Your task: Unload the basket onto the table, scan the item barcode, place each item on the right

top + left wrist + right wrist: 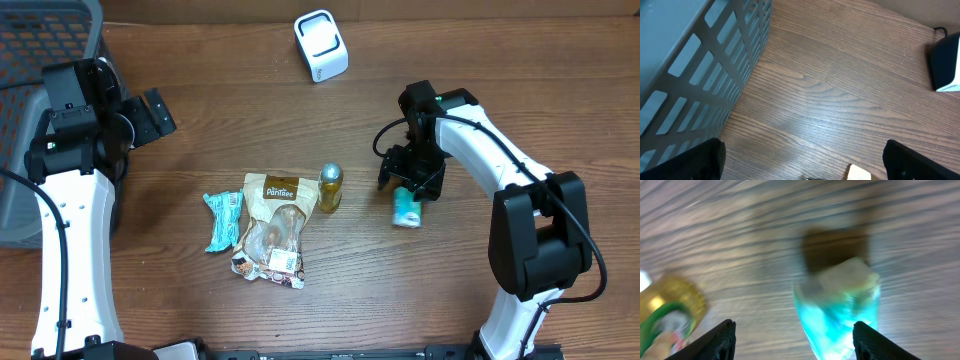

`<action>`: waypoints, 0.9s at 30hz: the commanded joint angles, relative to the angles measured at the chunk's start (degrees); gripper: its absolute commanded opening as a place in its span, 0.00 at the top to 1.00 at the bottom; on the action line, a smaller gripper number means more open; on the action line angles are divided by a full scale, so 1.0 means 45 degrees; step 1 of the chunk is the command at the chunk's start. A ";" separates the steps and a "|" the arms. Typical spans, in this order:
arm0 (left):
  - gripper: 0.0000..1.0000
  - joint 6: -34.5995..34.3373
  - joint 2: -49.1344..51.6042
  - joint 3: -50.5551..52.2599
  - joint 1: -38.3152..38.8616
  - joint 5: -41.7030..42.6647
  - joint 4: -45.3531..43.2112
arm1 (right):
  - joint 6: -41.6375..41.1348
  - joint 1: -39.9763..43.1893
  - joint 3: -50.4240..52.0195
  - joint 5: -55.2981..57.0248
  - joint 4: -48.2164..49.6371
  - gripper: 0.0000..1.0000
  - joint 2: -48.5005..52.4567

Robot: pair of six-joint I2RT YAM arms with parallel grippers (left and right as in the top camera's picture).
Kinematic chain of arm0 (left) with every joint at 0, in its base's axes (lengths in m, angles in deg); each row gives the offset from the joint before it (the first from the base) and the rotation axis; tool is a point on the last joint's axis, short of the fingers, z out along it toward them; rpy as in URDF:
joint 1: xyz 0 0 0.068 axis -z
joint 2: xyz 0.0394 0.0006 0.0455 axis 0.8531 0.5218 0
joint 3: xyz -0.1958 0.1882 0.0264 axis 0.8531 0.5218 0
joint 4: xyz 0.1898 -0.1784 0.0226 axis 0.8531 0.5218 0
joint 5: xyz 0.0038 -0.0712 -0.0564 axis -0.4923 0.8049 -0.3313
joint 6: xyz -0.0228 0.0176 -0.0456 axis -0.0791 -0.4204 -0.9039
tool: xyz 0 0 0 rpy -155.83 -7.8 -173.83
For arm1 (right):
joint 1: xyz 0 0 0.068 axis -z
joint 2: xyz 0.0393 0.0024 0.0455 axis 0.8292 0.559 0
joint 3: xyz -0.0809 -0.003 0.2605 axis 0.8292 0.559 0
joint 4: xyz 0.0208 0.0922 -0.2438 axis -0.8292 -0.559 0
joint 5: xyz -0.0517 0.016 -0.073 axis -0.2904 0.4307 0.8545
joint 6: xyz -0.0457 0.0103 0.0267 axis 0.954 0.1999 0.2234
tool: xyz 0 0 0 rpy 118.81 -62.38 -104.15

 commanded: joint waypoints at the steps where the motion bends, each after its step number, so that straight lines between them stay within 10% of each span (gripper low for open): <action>1: 0.00 0.0238 -0.0073 -0.0287 0.0024 0.0010 0.0000 | 0.0908 0.0005 -0.0335 -0.1297 0.0068 0.28 -0.0461; 27: 0.00 0.0238 -0.0073 -0.0287 0.0024 0.0010 0.0000 | 0.2293 0.1753 -0.0486 -0.0588 -0.0709 0.26 -0.0495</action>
